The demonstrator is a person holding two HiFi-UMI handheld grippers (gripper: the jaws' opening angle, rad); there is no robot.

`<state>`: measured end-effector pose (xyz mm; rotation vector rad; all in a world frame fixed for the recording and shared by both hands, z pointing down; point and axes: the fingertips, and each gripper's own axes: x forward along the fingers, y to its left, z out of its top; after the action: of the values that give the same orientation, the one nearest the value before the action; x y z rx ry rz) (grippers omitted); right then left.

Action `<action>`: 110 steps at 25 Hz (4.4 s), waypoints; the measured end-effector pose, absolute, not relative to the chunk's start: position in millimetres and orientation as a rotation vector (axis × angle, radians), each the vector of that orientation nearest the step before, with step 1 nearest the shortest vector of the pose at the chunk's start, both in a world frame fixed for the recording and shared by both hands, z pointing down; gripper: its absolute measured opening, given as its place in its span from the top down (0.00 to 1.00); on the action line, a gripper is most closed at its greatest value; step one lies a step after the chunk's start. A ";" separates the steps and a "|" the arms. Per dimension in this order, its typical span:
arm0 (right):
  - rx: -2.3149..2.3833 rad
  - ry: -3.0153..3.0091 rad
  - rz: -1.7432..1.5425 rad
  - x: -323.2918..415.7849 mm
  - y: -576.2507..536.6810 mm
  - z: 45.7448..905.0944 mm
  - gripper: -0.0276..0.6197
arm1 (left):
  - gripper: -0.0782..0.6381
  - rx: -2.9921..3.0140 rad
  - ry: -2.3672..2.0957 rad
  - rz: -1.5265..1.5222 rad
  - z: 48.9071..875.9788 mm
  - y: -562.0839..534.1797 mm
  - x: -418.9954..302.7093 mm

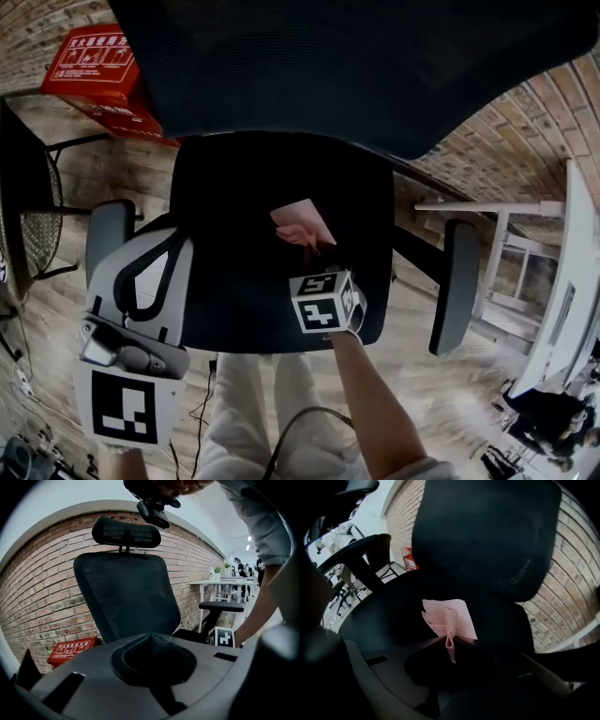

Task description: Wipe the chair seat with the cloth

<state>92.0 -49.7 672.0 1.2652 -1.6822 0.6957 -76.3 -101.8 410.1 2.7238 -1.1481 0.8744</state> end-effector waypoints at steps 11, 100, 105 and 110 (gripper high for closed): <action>1.468 -1.459 0.728 183.6 -3.2 663.7 0.87 | 0.87 2.777 -1.057 0.898 411.5 -89.8 -49.7; 1.081 -1.617 0.675 112.8 117.3 670.1 0.87 | 0.87 2.747 -1.147 0.861 395.3 -61.7 -77.9; 1.149 -1.536 0.683 164.4 131.7 665.2 0.87 | 0.87 2.755 -1.117 0.860 398.4 -59.8 -59.7; 1.196 -1.474 0.687 200.4 148.6 654.2 0.87 | 0.87 2.761 -1.102 0.856 397.6 -60.2 -48.9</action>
<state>200.4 148.6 654.2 1.1963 -1.4745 0.6872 -48.9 -60.2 397.6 2.7607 -1.1020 0.8556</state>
